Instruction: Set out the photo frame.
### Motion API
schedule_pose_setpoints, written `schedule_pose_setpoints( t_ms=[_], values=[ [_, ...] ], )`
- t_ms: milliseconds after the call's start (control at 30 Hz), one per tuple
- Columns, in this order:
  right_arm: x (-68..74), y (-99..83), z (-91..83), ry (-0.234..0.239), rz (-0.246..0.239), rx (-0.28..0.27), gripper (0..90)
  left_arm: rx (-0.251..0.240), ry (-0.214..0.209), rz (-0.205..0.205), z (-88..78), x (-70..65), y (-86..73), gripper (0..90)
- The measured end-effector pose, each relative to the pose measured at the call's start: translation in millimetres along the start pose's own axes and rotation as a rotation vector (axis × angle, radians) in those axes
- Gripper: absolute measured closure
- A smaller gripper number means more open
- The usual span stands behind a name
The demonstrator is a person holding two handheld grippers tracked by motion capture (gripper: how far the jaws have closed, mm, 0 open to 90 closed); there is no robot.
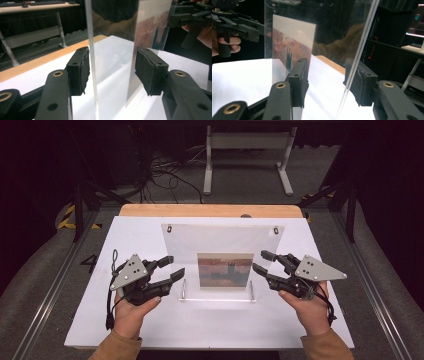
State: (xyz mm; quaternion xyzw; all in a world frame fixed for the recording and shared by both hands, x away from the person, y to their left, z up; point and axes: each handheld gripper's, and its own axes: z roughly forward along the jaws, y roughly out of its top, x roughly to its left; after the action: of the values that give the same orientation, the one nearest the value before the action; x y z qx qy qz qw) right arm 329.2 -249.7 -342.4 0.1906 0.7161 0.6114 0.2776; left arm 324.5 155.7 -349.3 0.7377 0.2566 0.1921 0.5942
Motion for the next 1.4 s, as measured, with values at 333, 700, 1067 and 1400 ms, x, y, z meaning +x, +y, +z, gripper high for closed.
schedule_pose_setpoints(
  t_ms=[333,700,1067,1400],
  values=[
    [-9.5,-10.2,9.3,-0.024,0.011,0.030,48.5,0.024,0.032,0.002,9.8,7.0,-9.2,41.9],
    [-15.3,-16.1,5.4,-0.058,0.031,0.043,42.1,0.059,0.074,0.005,10.7,13.7,-14.4,36.9],
    [-15.1,-7.7,-28.2,-0.094,0.029,0.101,37.1,0.109,0.097,0.049,-13.9,11.3,-11.4,25.0],
    [-24.6,-11.9,-64.4,-0.152,0.102,0.144,32.0,0.150,0.118,0.025,-38.9,25.1,-30.6,20.1]
  ],
)
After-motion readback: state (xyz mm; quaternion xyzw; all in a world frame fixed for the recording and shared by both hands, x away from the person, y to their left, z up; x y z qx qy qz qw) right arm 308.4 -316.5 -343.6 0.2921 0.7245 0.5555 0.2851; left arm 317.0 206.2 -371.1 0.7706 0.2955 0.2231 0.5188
